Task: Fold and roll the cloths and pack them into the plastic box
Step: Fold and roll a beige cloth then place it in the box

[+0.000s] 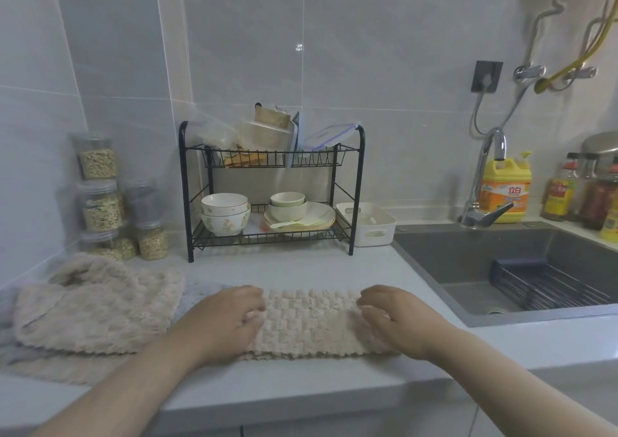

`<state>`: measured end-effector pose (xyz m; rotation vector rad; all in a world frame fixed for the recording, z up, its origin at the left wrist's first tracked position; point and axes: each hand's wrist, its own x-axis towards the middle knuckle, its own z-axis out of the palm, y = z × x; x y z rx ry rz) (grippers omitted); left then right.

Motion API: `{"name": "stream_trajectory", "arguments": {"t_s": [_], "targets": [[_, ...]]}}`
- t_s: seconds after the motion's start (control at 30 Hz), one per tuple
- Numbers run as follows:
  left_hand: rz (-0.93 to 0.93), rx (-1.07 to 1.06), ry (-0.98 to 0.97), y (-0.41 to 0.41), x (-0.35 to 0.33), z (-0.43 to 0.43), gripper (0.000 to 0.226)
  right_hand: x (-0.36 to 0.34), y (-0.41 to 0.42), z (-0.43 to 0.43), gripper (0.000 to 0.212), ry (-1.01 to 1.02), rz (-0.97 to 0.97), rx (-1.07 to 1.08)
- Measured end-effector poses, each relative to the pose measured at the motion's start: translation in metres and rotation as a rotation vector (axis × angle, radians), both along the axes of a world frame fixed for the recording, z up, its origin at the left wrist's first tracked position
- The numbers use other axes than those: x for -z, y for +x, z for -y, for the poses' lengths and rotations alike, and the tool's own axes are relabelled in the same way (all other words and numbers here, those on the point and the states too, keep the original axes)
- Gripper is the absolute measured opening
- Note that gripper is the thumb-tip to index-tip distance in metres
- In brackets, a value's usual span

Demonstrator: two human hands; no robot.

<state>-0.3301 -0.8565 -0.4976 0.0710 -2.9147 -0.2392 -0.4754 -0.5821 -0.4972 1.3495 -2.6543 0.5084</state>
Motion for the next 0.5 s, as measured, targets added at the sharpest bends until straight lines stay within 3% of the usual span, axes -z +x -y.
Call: {"name": "stream_trajectory", "arguments": {"t_s": [0.07,0.2,0.23,0.37,0.43,0.5], "targets": [[0.110,-0.012,0.065,-0.011,0.003,-0.002,0.051,0.001,-0.003,0.015,0.045,0.065,0.014,0.047],[0.326,-0.045,0.039,-0.017,0.016,-0.001,0.116,0.016,-0.007,0.028,0.049,0.320,0.006,0.043],[0.340,-0.045,0.017,-0.017,0.018,-0.001,0.120,0.018,-0.008,0.027,0.053,0.352,0.021,0.043],[0.373,-0.023,-0.029,-0.017,0.018,-0.003,0.106,0.028,-0.018,0.022,0.076,0.362,0.072,0.047],[0.386,-0.045,-0.054,-0.019,0.017,-0.003,0.110,0.030,-0.022,0.024,0.062,0.233,0.122,0.074],[0.344,-0.073,-0.062,-0.024,0.013,-0.005,0.091,0.030,-0.029,0.025,0.050,0.031,0.141,0.216]]}}
